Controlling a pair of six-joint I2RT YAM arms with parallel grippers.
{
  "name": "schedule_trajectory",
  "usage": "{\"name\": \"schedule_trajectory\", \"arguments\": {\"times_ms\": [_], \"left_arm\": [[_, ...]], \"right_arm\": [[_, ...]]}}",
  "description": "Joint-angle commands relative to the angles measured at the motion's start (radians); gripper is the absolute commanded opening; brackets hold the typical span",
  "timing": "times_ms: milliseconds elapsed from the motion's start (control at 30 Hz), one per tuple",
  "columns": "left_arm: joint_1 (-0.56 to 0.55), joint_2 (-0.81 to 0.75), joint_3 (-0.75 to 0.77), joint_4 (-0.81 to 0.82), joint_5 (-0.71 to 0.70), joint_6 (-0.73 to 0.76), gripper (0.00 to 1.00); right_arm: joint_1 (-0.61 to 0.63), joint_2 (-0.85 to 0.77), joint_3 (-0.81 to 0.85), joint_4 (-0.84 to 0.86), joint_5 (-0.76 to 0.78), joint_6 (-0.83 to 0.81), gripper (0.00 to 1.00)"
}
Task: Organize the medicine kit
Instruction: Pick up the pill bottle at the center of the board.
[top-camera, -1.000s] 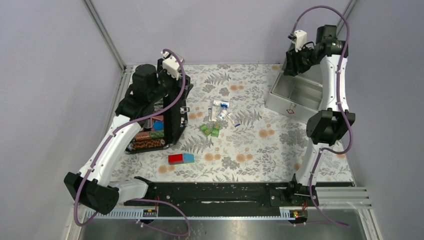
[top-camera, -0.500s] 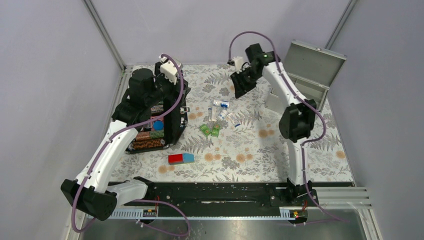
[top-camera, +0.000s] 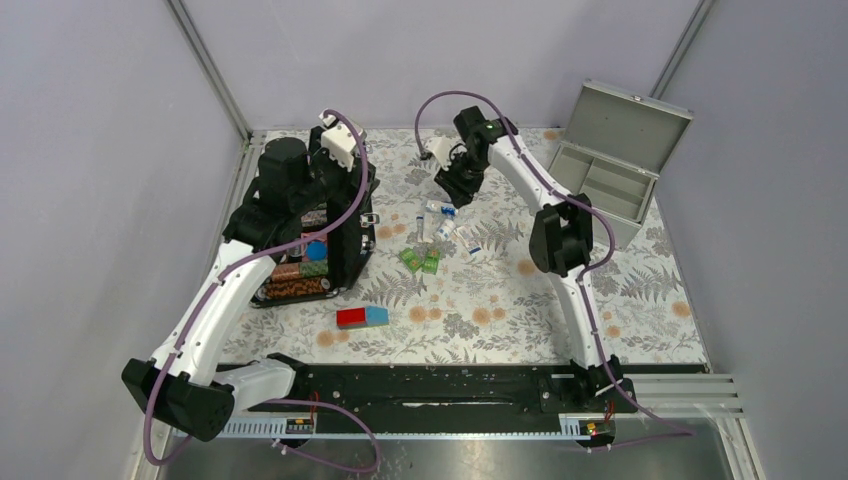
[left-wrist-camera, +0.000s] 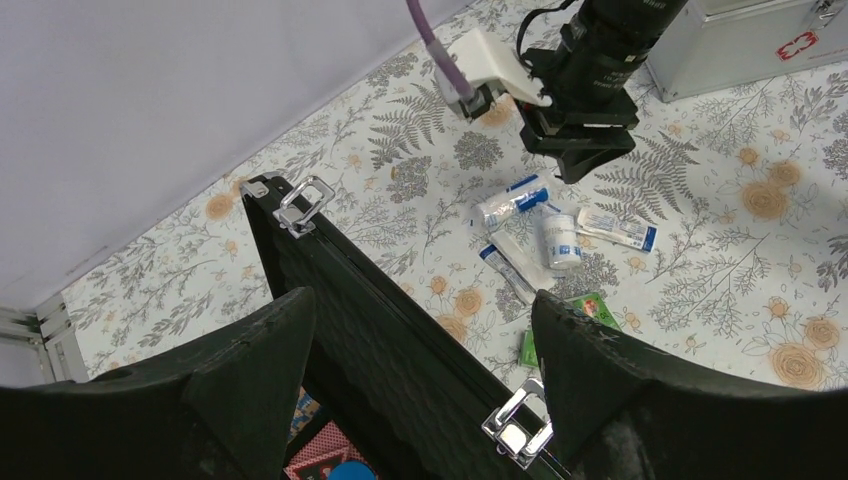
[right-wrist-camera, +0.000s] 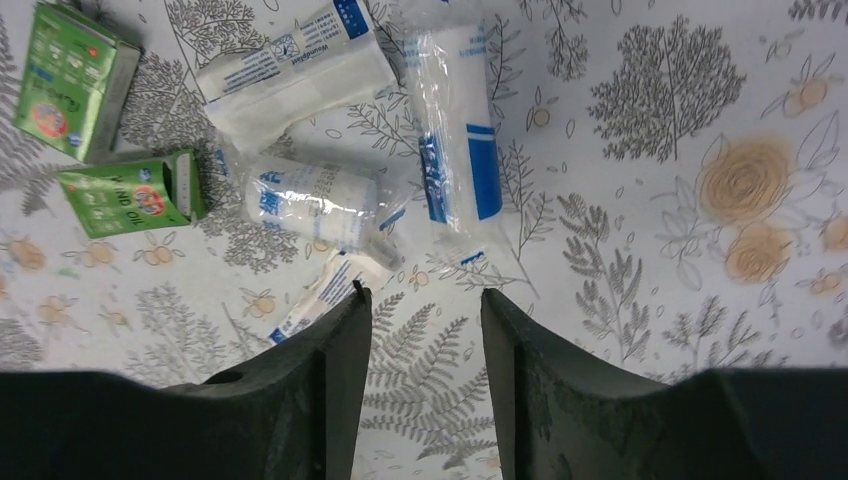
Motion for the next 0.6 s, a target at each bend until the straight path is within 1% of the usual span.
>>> {"name": "schedule_trajectory", "arguments": {"times_ms": [0, 100, 400, 467, 567], "left_arm": [[0.007, -0.015, 0.040, 0.015, 0.012, 0.002, 0.79], [0.006, -0.004, 0.059, 0.008, 0.015, 0.000, 0.79], [0.007, 0.012, 0.088, -0.010, 0.014, -0.002, 0.79], [0.006, 0.010, 0.088, -0.015, 0.013, -0.001, 0.79], [0.006, 0.007, 0.081, -0.016, 0.012, -0.001, 0.79]], "right_arm": [[0.043, 0.027, 0.007, 0.053, 0.068, -0.171, 0.52], [0.058, 0.062, 0.032, 0.072, 0.085, -0.186, 0.53], [0.088, 0.071, -0.089, 0.214, 0.121, -0.248, 0.53], [0.092, 0.073, -0.111, 0.238, 0.134, -0.266, 0.51], [0.098, 0.076, -0.139, 0.245, 0.153, -0.303, 0.43]]}}
